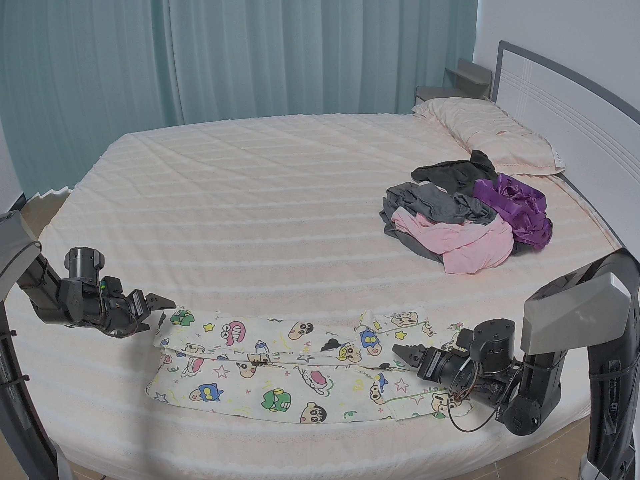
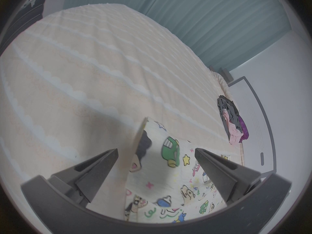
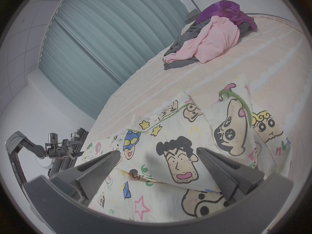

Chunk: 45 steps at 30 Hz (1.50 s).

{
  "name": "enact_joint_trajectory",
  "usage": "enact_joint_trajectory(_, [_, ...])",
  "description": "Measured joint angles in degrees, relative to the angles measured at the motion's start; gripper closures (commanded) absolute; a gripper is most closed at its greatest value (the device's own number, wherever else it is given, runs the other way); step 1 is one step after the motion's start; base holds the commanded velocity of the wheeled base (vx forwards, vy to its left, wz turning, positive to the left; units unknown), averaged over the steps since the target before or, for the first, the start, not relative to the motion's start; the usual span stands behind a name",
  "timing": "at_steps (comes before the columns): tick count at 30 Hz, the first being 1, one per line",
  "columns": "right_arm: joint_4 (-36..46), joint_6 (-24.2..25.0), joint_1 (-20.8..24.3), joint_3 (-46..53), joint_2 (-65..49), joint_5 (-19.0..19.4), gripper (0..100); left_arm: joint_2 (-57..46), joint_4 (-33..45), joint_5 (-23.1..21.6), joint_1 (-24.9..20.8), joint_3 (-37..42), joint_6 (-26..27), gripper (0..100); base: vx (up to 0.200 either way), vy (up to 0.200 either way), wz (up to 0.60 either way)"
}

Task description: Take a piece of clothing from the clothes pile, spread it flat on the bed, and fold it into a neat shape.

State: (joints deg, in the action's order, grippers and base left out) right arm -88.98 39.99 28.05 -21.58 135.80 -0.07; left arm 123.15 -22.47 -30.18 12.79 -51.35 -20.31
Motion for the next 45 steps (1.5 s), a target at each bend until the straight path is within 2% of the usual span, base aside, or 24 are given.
enact_joint_trajectory(6, [0.00, 0.00, -0.02, 0.05, 0.00, -0.02, 0, 3.80, 0.05, -1.84, 0.60, -3.15, -0.16, 0, 0.000, 0.000, 0.00])
enact_joint_trajectory(7, [-0.02, 0.02, -0.02, 0.05, 0.00, -0.02, 0, 4.13, 0.09, -2.16, 0.60, -3.33, -0.22, 100, 0.000, 0.000, 0.00])
enact_joint_trajectory(11, [0.00, 0.00, -0.05, 0.05, -0.05, -0.02, 0, 5.13, 0.09, -4.13, 0.57, -3.80, -1.45, 100, 0.000, 0.000, 0.00])
enact_joint_trajectory(25, [0.02, 0.00, 0.02, 0.05, -0.17, -0.02, 0, 5.02, 0.06, -3.73, 1.10, -4.46, -2.16, 100, 0.000, 0.000, 0.00])
enact_joint_trajectory(31, [0.00, 0.02, 0.00, 0.05, -0.17, -0.02, 0, 3.50, 0.09, -3.54, 0.99, -4.94, -1.08, 100, 0.000, 0.000, 0.00])
enact_joint_trajectory(39, [0.00, 0.00, 0.00, 0.05, -0.17, -0.02, 0, 2.99, 1.51, -2.74, -0.30, -6.01, 2.94, 100, 0.000, 0.000, 0.00])
enact_joint_trajectory(40, [0.00, 0.00, 0.00, 0.05, -0.17, -0.02, 0, 2.99, 1.80, -2.52, -0.37, -6.06, 3.47, 0, 0.000, 0.000, 0.00])
enact_joint_trajectory(45, [0.02, 0.02, -0.05, 0.05, -0.22, -0.04, 0, 3.61, 2.85, 1.61, -0.67, -6.51, 5.69, 0, 0.000, 0.000, 0.00])
